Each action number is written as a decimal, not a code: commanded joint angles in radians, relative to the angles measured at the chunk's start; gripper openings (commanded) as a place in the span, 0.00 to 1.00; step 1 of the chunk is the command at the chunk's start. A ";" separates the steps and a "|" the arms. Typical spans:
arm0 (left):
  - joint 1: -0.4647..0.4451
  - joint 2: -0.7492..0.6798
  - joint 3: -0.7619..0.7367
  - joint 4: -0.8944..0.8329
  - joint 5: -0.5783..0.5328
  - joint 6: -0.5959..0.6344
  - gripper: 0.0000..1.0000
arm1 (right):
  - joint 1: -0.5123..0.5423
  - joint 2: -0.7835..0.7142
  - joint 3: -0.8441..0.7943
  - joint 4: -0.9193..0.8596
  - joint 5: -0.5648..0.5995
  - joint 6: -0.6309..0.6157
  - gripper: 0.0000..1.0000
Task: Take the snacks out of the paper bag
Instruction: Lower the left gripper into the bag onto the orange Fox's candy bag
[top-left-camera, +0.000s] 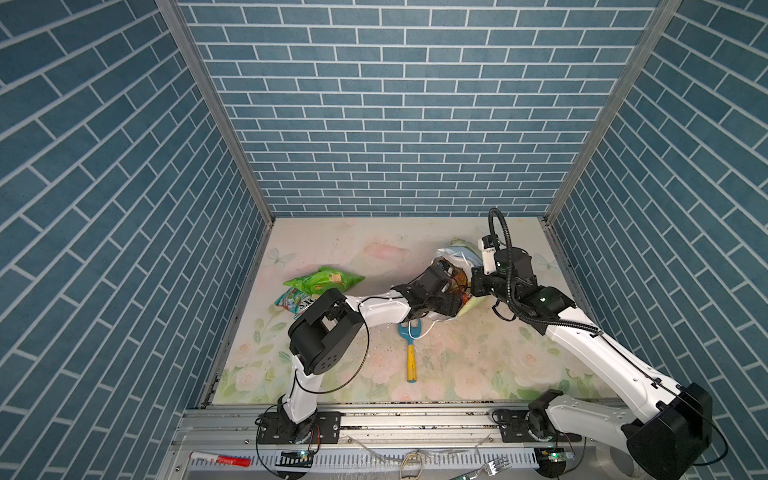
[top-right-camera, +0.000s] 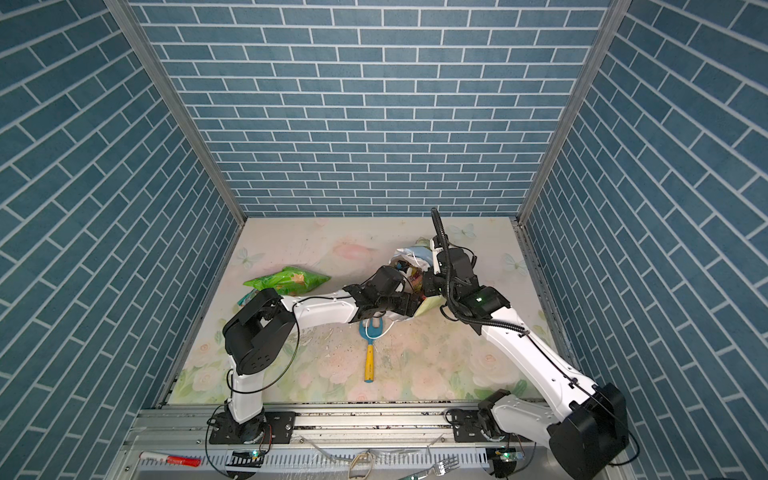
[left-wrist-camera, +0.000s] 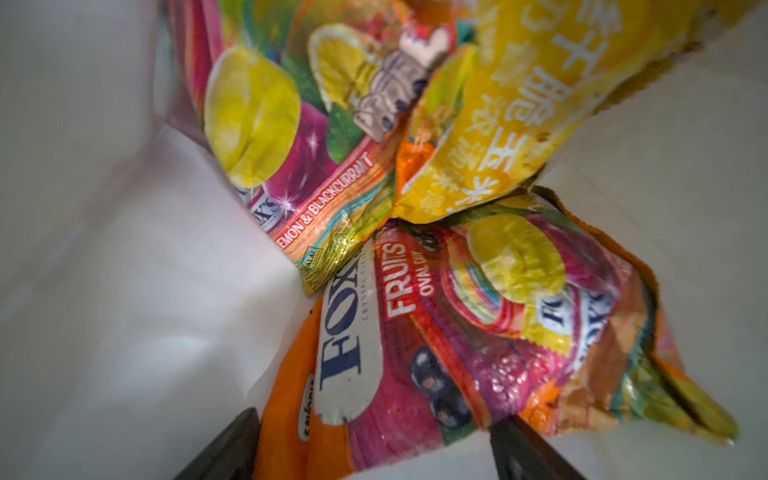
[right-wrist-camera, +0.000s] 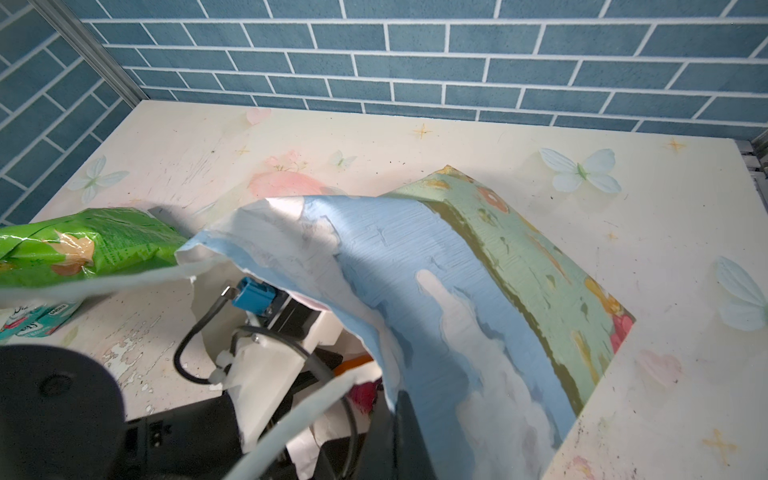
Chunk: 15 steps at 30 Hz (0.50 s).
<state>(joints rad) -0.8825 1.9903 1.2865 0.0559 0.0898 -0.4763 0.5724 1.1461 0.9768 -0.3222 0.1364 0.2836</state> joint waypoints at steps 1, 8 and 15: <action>-0.003 0.043 0.029 -0.051 -0.027 0.010 0.75 | -0.001 -0.021 -0.006 0.017 0.036 0.022 0.00; -0.004 0.059 0.049 -0.059 -0.023 -0.002 0.44 | -0.001 -0.026 -0.012 0.016 0.041 0.025 0.00; -0.004 0.016 0.032 -0.082 -0.074 0.023 0.10 | -0.002 -0.020 -0.024 0.020 0.042 0.034 0.00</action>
<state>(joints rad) -0.8845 2.0315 1.3201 0.0212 0.0605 -0.4713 0.5724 1.1450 0.9672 -0.3119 0.1463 0.2840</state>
